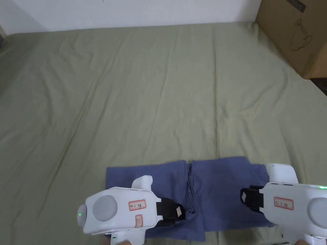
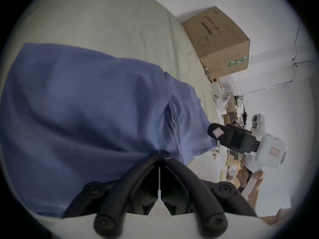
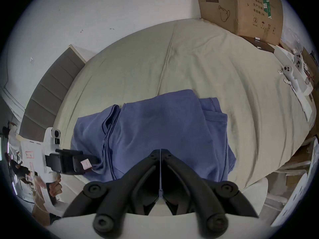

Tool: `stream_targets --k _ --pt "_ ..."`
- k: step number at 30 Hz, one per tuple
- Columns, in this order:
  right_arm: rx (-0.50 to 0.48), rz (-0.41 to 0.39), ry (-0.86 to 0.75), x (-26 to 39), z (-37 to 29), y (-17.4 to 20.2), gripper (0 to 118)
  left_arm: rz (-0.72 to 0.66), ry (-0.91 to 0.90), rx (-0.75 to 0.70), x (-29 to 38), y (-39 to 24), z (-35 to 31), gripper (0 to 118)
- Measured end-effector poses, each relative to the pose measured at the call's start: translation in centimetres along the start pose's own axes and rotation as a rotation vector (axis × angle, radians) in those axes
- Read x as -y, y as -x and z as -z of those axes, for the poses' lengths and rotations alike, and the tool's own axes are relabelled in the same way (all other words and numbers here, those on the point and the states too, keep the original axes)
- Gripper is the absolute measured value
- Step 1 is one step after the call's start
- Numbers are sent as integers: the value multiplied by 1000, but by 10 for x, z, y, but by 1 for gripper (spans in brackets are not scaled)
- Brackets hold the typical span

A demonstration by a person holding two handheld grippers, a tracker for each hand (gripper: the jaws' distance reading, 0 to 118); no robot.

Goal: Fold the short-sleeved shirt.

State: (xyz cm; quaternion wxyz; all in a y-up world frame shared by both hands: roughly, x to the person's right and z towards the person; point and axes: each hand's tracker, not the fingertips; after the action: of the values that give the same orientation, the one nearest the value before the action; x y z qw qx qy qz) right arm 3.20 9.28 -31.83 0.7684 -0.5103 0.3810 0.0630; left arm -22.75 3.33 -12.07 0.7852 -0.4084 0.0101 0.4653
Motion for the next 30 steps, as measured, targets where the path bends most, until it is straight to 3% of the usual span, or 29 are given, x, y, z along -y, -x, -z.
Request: stream_targets --k 10,17,21,27,28,29,30 --pt "-6 -38 9 -2 2 13 1 15 92 23 29 -5 11 1" --pt "-1 -66 5 -7 2 24 1 -80 -127 102 9 18 -63 1" --pt "-7 -94 20 -9 6 33 1 -168 -254 61 0 60 -110 1" --pt "-16 -130 20 -16 7 50 1 -308 -308 44 5 121 -138 2" --pt "-15 -130 20 -17 7 53 1 -333 -310 52 6 128 -138 12" --pt "-15 -129 19 -19 8 56 1 -365 -321 81 7 137 -136 28" --pt "-15 -127 19 -20 9 59 1 -394 -319 97 8 143 -133 54"
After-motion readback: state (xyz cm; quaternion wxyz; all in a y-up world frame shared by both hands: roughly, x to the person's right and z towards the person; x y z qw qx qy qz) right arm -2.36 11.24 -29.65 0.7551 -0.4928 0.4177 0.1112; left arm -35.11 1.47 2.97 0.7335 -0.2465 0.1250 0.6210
